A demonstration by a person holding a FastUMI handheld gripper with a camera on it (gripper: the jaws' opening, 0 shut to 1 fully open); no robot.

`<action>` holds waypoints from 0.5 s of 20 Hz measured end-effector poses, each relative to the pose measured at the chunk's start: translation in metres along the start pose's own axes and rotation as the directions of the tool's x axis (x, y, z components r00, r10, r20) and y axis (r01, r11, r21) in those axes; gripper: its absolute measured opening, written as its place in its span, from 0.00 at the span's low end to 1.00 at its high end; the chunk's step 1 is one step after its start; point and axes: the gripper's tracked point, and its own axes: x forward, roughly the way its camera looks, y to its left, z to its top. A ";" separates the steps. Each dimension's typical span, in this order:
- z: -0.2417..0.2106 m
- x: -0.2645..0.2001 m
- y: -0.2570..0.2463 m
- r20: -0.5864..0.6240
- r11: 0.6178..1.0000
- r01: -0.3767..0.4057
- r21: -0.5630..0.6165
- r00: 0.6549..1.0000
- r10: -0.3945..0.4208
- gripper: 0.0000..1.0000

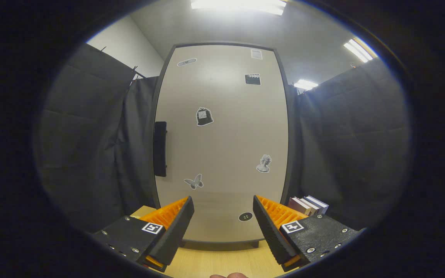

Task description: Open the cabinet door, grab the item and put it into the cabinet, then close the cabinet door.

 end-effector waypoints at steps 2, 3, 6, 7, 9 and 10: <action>0.003 0.002 0.004 0.003 1.000 -0.009 -0.003 1.000 0.009 0.95; 0.005 0.003 0.006 0.005 1.000 -0.014 -0.006 1.000 0.014 0.95; 0.012 0.012 0.015 0.012 0.999 -0.037 -0.015 0.999 0.037 0.95; 0.015 0.017 0.018 0.013 0.999 -0.046 -0.016 0.999 0.047 0.95; 0.023 0.025 0.026 0.017 0.998 -0.066 -0.020 0.998 0.066 0.95; 0.024 0.029 0.032 0.017 0.997 -0.077 -0.020 0.997 0.077 0.95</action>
